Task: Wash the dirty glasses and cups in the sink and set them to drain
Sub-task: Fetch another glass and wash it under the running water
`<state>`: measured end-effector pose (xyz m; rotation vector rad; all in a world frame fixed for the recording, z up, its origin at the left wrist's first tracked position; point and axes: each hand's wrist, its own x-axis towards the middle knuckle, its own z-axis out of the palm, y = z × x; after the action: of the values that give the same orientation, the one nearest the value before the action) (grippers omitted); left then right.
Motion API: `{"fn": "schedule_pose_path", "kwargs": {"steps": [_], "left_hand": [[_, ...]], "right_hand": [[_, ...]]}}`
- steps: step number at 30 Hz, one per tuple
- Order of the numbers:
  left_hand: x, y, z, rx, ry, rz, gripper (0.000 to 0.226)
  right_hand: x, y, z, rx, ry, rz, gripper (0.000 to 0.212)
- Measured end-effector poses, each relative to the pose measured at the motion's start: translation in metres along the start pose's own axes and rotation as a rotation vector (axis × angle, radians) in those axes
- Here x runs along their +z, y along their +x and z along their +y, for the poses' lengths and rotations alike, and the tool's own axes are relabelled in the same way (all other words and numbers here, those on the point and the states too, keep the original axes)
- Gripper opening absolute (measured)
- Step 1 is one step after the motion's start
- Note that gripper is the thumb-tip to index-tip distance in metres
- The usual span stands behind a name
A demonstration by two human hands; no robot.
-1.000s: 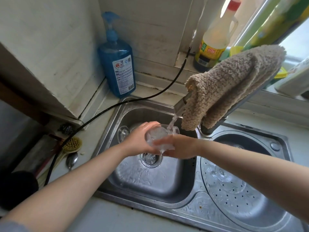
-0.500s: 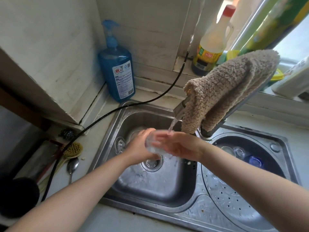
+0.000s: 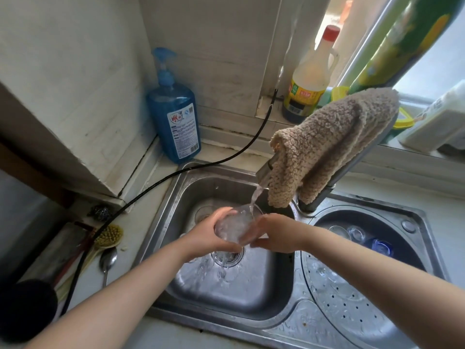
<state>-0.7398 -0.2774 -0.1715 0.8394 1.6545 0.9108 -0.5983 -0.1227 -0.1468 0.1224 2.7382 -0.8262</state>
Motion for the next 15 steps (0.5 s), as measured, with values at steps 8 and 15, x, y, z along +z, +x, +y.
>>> {"fn": "schedule_pose_path", "kwargs": {"steps": [8,15], "left_hand": [[0.015,0.002,0.005,-0.054,-0.193,0.060,0.068],[0.023,0.000,0.011,-0.230,-0.395,0.045,0.100]], "right_hand": [[0.011,0.024,-0.037,0.602,0.598,0.628,0.057],[0.039,0.032,-0.033,0.529,0.433,0.865,0.034]]}}
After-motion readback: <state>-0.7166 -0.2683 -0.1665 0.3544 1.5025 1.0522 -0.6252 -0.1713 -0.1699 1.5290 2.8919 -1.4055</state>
